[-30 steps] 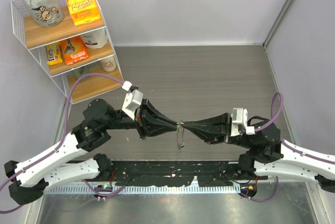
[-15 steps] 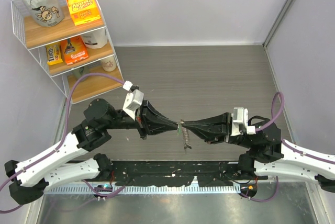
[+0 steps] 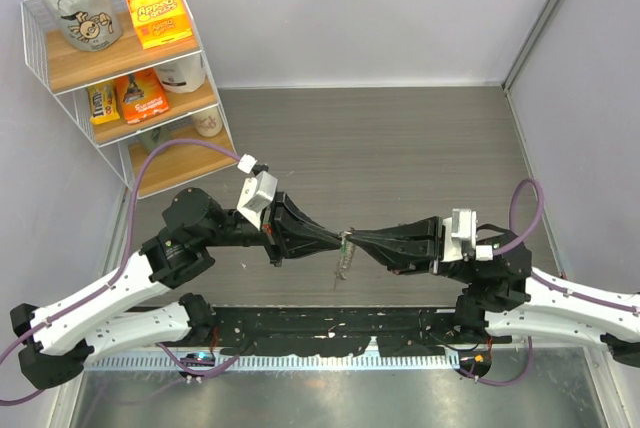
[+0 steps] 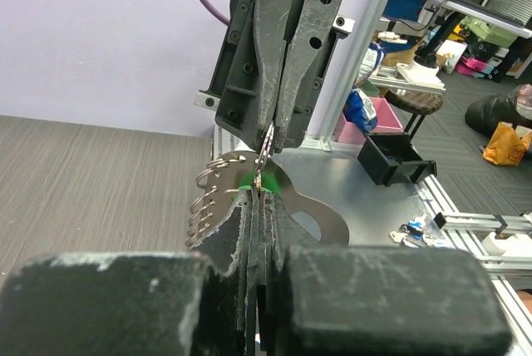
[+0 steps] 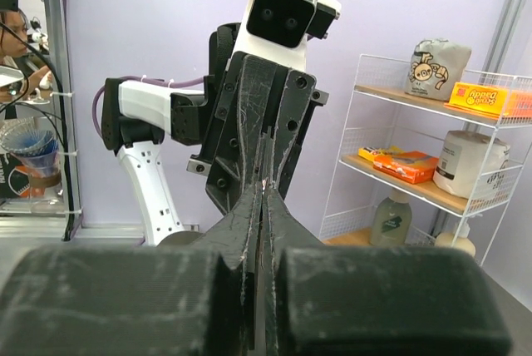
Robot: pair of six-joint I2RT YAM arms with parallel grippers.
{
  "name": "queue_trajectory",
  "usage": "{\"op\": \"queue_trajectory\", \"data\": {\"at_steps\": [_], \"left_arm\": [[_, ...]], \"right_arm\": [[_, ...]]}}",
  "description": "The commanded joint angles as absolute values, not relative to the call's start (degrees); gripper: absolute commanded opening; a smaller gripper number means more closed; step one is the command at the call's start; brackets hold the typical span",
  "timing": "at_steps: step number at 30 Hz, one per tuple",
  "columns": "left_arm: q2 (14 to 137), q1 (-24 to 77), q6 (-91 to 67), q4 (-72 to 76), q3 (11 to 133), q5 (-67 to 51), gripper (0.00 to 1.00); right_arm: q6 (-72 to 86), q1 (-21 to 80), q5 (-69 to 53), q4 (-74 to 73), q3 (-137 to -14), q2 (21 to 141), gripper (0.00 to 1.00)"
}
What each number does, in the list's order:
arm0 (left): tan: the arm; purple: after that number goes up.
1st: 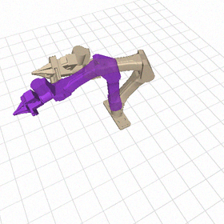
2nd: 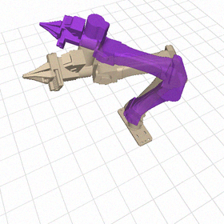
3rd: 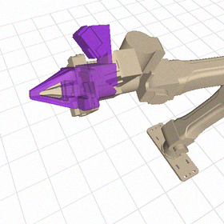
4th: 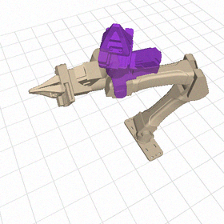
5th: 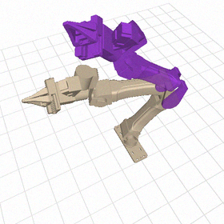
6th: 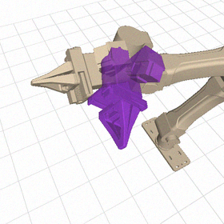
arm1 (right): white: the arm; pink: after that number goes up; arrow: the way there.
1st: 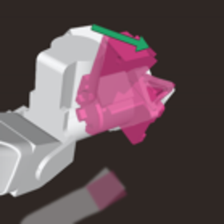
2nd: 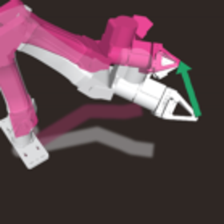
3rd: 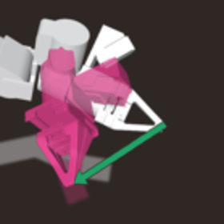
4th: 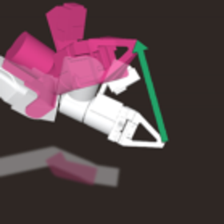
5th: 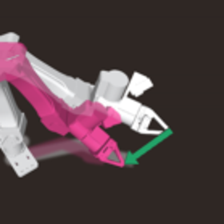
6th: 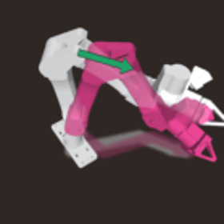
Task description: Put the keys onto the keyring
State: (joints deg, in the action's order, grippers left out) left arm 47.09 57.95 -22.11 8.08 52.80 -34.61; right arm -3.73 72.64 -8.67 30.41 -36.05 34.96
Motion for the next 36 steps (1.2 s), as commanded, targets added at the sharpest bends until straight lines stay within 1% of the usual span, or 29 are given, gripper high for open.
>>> {"op": "queue_trajectory", "data": {"at_steps": [1, 5, 13, 14, 15, 16, 17, 18, 19, 20, 21, 24, 29, 36], "left_arm": [[47.02, 57.83, -21.97, 9.85, 54.84, -35.59, 0.00], [47.20, 57.83, -22.06, 9.76, 54.84, -35.77, 0.00], [46.32, 57.83, -21.88, 9.67, 55.11, -35.51, 0.00], [46.23, 57.83, -21.88, 9.49, 55.11, -35.51, 0.03], [45.97, 57.83, -21.97, 9.23, 54.93, -35.25, 0.09], [45.44, 57.83, -21.89, 8.97, 54.76, -34.55, 0.19], [44.66, 57.75, -21.62, 8.18, 54.41, -33.50, 0.31], [43.87, 57.83, -21.01, 7.04, 54.06, -31.83, 0.39], [42.55, 57.75, -20.14, 5.38, 53.70, -29.73, 0.60], [41.15, 57.74, -19.34, 4.23, 52.83, -27.10, 0.84], [39.83, 57.74, -18.99, 3.52, 52.13, -24.55, 0.99], [35.08, 57.83, -18.46, 2.38, 49.31, -17.16, 1.00], [27.87, 57.75, -17.93, 0.09, 45.54, -10.30, 1.00], [21.63, 57.74, -21.00, -4.21, 40.87, -6.51, 1.00]], "right_arm": [[-2.29, 72.86, -9.67, 43.74, -35.07, 36.30, 0.05], [-2.02, 72.86, -8.09, 49.82, -32.87, 37.44, 0.05], [-4.13, 72.95, -3.96, 53.61, -31.21, 39.90, 0.05], [-4.65, 72.95, -2.91, 54.22, -31.03, 40.34, 0.05], [-5.01, 72.95, -2.12, 54.49, -30.50, 40.60, 0.05], [-5.53, 72.95, -1.76, 54.84, -30.32, 40.52, 0.05], [-5.80, 72.95, -1.24, 54.93, -30.06, 40.34, 0.05], [-6.24, 72.95, -0.97, 54.58, -29.97, 40.34, 0.05], [-6.50, 72.95, -0.71, 54.41, -29.97, 39.91, 0.05], [-6.76, 72.95, -0.70, 53.45, -30.06, 39.73, 0.05], [-6.85, 72.95, -0.36, 53.00, -30.23, 39.47, 0.05], [-7.21, 72.95, -0.18, 51.24, -29.88, 38.85, 0.05], [-8.08, 72.95, 5.18, 49.40, -27.07, 36.83, 0.05], [-9.84, 72.95, 15.62, 42.38, -24.26, 34.37, 0.05]]}}
